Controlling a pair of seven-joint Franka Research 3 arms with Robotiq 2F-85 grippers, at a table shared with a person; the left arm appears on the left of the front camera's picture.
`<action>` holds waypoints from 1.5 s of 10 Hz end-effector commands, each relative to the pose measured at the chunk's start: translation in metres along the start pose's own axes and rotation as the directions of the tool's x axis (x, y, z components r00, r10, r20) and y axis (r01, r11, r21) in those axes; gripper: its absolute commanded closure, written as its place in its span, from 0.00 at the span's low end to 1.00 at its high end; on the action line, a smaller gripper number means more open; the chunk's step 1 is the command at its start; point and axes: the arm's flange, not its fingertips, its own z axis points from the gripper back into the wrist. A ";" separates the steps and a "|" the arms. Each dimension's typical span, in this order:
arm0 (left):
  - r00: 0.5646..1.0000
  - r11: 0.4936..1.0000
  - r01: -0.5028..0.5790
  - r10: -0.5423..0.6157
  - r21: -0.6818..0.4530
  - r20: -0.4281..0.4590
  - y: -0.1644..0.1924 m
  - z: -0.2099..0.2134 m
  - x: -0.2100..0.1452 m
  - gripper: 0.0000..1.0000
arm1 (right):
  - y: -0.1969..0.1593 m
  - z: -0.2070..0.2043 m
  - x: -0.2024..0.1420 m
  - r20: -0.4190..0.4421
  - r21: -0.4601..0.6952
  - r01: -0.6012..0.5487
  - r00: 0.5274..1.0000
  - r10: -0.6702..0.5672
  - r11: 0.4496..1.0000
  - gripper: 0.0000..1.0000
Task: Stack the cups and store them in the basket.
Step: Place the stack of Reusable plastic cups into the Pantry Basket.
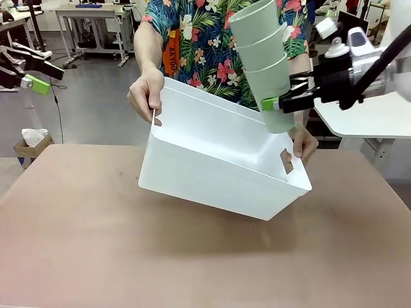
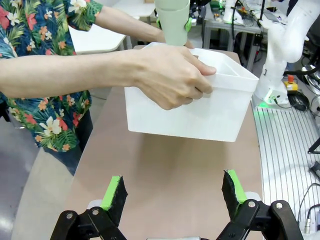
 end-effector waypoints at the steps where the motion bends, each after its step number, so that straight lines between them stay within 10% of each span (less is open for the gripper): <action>1: 1.000 1.000 -0.008 0.008 -0.004 0.007 -0.001 0.001 0.003 0.00 | -0.005 -0.023 0.011 -0.080 -0.005 -0.002 0.997 0.002 1.000 0.14; 15: 1.000 1.000 -0.008 0.008 -0.004 0.007 -0.001 0.001 0.003 0.00 | -0.003 -0.103 -0.024 -0.376 0.018 -0.057 0.925 0.060 0.998 0.14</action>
